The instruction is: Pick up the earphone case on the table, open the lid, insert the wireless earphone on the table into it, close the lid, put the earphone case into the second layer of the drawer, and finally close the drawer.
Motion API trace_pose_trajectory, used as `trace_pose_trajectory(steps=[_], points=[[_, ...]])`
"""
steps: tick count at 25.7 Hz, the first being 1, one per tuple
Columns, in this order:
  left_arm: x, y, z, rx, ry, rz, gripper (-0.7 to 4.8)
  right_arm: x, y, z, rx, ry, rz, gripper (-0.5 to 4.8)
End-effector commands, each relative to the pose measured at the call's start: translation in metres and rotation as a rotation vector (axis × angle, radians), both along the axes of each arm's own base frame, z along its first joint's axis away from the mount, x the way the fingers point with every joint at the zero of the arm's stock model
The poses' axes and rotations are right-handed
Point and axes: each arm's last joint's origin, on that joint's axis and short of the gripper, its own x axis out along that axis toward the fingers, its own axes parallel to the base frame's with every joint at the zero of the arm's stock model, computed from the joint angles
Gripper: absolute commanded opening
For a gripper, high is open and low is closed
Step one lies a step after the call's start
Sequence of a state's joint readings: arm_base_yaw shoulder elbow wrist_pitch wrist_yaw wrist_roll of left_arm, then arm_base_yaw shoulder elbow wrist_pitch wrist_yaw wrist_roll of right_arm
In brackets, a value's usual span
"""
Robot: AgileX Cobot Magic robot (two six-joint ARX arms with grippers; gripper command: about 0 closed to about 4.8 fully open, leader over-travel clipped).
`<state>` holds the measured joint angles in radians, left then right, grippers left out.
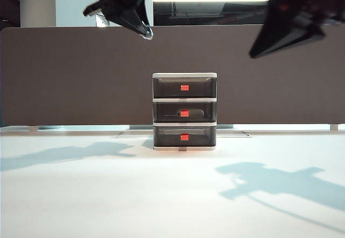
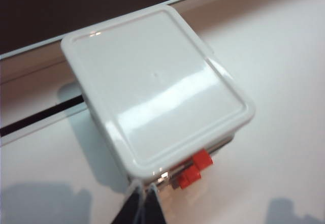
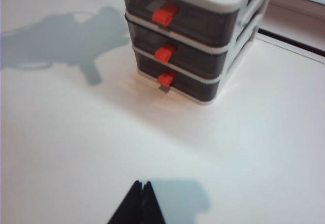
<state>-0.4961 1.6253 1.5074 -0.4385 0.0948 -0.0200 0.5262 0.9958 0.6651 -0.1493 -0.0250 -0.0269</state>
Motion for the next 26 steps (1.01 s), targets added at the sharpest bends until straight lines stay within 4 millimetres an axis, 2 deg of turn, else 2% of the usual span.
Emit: trace_pose_trajectory(steps=[1,5,15,19,22,26], points=[[-0.020,0.010,0.011,-0.025,-0.027,0.002,-0.06,-0.013,-0.007,-0.003,-0.003,0.000,-0.002,-0.01],[-0.047,0.025,0.003,-0.052,-0.046,0.010,-0.06,-0.020,-0.012,-0.003,-0.029,0.020,-0.025,-0.01],[-0.108,0.058,-0.035,-0.090,-0.087,0.017,-0.06,-0.020,-0.013,-0.003,-0.032,0.023,-0.028,0.00],[-0.132,0.071,-0.046,-0.125,-0.150,0.015,-0.06,-0.020,-0.012,-0.003,-0.030,0.024,-0.024,0.00],[-0.159,0.086,-0.056,-0.176,-0.244,0.013,-0.06,-0.020,-0.012,-0.003,-0.030,0.023,-0.024,0.00],[-0.175,0.094,-0.066,-0.201,-0.291,0.012,-0.06,-0.020,-0.012,-0.003,-0.030,0.023,-0.024,0.00]])
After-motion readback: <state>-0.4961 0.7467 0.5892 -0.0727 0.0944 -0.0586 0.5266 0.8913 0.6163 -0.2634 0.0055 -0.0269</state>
